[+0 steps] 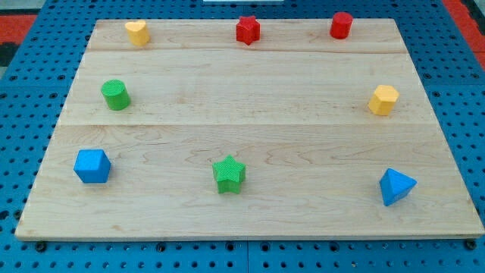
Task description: Move the triangle slightly up
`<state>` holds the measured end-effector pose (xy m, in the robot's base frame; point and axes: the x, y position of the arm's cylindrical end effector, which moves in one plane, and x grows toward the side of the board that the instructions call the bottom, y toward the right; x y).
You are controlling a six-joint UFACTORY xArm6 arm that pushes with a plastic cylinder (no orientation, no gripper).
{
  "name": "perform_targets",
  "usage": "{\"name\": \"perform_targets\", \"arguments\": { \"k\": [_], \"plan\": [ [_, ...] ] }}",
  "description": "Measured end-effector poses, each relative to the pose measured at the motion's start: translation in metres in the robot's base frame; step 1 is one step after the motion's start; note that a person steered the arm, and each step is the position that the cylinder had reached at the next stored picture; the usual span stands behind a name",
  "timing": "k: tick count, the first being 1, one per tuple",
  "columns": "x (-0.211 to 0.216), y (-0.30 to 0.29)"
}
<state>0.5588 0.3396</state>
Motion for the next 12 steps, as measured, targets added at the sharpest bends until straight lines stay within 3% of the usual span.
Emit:
{"name": "perform_targets", "arguments": {
  "k": [2, 3, 5, 6, 7, 8, 9, 10, 12],
  "plan": [
    [-0.003, -0.001],
    [-0.047, -0.023],
    [-0.061, -0.147],
    [-0.044, -0.194],
    [0.019, -0.216],
    [0.058, -0.147],
    [0.042, -0.114],
    [0.017, -0.122],
    [0.013, -0.191]
  ]
}}
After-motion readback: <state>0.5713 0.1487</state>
